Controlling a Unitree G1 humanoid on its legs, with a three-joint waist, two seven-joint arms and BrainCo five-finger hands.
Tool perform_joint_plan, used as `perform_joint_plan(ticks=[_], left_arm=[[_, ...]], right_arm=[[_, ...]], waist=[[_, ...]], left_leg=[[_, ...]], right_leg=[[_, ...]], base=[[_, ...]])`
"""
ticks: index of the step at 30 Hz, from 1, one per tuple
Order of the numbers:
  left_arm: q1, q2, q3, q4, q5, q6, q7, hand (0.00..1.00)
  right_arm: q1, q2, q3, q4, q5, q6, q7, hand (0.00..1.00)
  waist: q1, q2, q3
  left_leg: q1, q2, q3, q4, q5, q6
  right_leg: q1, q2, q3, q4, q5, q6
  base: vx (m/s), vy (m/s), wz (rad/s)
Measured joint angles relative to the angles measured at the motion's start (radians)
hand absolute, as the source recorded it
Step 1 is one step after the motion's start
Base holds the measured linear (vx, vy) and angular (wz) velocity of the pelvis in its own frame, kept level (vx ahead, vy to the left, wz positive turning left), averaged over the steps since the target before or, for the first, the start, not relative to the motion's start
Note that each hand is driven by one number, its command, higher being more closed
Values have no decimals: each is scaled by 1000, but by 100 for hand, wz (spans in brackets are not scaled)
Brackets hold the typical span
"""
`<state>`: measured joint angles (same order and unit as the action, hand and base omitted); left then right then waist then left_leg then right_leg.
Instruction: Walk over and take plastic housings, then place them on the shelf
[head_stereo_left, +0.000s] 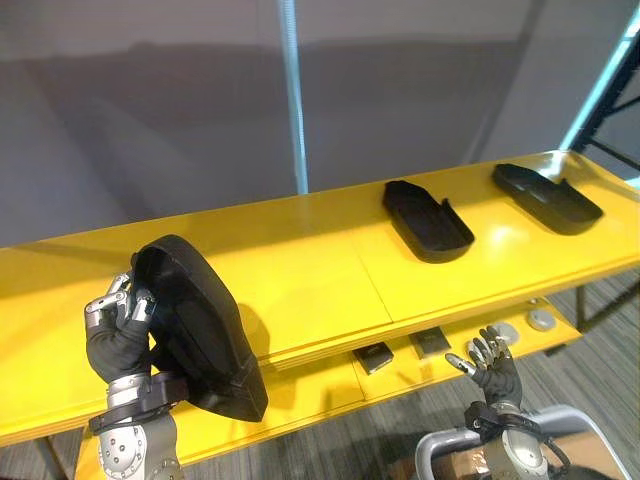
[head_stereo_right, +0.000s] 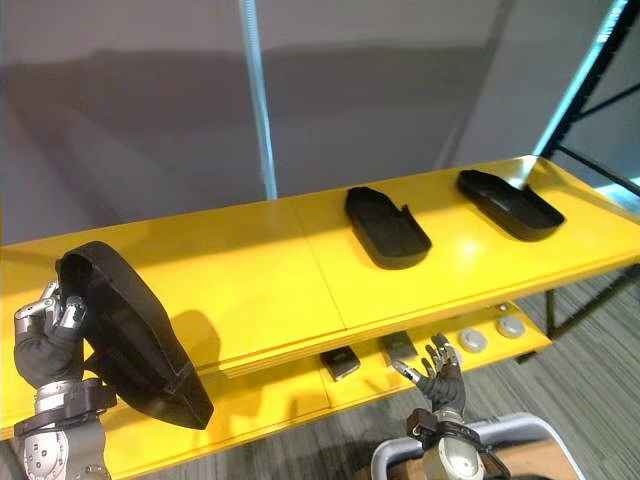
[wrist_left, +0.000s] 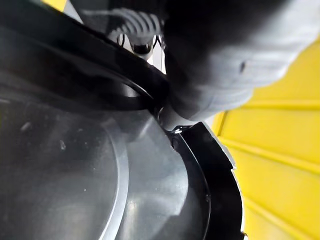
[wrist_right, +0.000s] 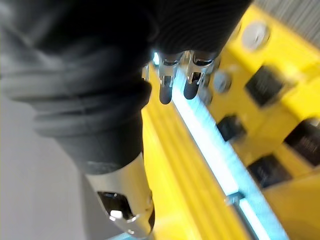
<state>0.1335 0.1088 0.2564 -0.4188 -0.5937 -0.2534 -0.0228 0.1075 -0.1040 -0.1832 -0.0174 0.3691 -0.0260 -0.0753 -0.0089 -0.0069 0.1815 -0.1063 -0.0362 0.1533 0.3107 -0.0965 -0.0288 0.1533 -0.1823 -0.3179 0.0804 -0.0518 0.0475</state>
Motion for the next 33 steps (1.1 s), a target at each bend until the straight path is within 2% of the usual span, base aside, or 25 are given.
perform_joint_plan(ticks=[1,2,4,5,7,9,10,12,14,15,17,19,21,24,28,30,33], left_arm=[[0,0,-12,-4,-16,3,-16,100],[-4,1,-47,-18,-57,20,-46,100],[-28,7,-91,-26,-92,41,-63,100],[-60,22,-123,-26,-96,62,-62,100],[-100,60,-143,-26,-105,103,-45,100],[-163,112,-141,-18,-147,151,17,100],[-182,125,-138,-10,-157,158,37,100],[-278,179,-118,70,-192,183,120,100],[-335,206,-104,147,-189,194,177,100],[-382,223,-85,224,-190,203,218,100],[-436,241,-77,306,-191,206,264,100],[-510,295,-63,436,-192,206,318,100],[-568,339,-44,531,-191,207,350,100],[-670,396,-38,665,-201,208,390,100],[-765,420,-49,815,-196,218,433,100],[-819,436,-57,884,-163,231,457,100],[-893,463,-111,953,-100,254,482,100]], right_arm=[[-3,-11,-2,8,0,-3,0,0],[-11,-27,1,14,0,-8,-1,0],[-28,-27,9,28,-6,-15,-6,0],[-35,-27,8,29,-5,-19,-9,0],[-37,-26,9,30,-2,-21,-13,0],[-14,-24,18,30,-3,-22,-14,0],[-6,-24,25,30,-4,-21,-14,0],[25,-18,54,30,-4,-19,-9,0],[42,-18,74,30,-12,-16,3,0],[57,-18,92,30,-13,-14,15,0],[73,-20,108,30,-14,-7,21,0],[89,-24,130,30,-18,-1,35,0],[92,-35,159,30,-18,6,46,0],[98,-52,184,30,-18,6,59,0],[94,-65,207,30,-17,9,81,0],[74,-82,228,27,-15,9,89,0],[75,-97,248,-6,8,11,89,0]], waist=[[1,9,-4],[-6,47,-13],[-7,41,-17],[-17,41,-17],[-35,40,-17],[-49,40,-17],[-53,40,-18],[-77,40,-18],[-82,41,-19],[-96,43,-20],[-101,42,-20],[-109,45,-22],[-123,46,-23],[-123,47,-23],[-129,50,-17],[-141,58,10],[-144,64,61]], left_leg=[[3,32,50,-26,2,6],[10,107,107,-78,57,9],[39,80,115,-118,52,29],[42,63,119,-150,65,48],[58,41,135,-189,84,60],[90,30,158,-234,102,62],[96,28,160,-247,111,61],[109,25,166,-302,147,59],[118,24,176,-345,175,57],[125,27,176,-388,204,56],[126,37,177,-398,212,49],[126,48,184,-398,217,45],[119,55,185,-398,221,45],[94,63,198,-397,227,43],[77,66,207,-392,238,45],[44,71,207,-379,240,41],[8,76,206,-376,254,33]], right_leg=[[6,6,-7,3,-2,2],[19,30,-25,14,-16,18],[13,5,-18,37,-35,26],[-3,-9,-15,52,-42,27],[-12,-25,8,52,-47,34],[-10,-34,21,49,-49,37],[-11,-33,28,49,-49,37],[-26,-29,34,49,-53,43],[-40,-25,40,46,-60,53],[-52,-15,43,47,-61,55],[-59,-3,46,49,-60,54],[-67,7,59,51,-60,53],[-78,14,62,51,-57,49],[-111,21,78,59,-55,46],[-140,21,89,81,-56,44],[-179,22,93,101,-58,41],[-232,22,100,138,-64,32]], base=[[27,9,45],[22,49,10],[28,125,-5],[13,131,-6],[-22,111,-18],[-57,85,-30],[-65,19,-14],[-80,-14,-9],[-91,-41,-16],[-109,-56,-9],[-89,-56,-6],[-75,-60,-11],[-61,-43,-6],[-22,-21,-11],[12,-5,-8],[-40,-12,0],[-70,-8,-2]])
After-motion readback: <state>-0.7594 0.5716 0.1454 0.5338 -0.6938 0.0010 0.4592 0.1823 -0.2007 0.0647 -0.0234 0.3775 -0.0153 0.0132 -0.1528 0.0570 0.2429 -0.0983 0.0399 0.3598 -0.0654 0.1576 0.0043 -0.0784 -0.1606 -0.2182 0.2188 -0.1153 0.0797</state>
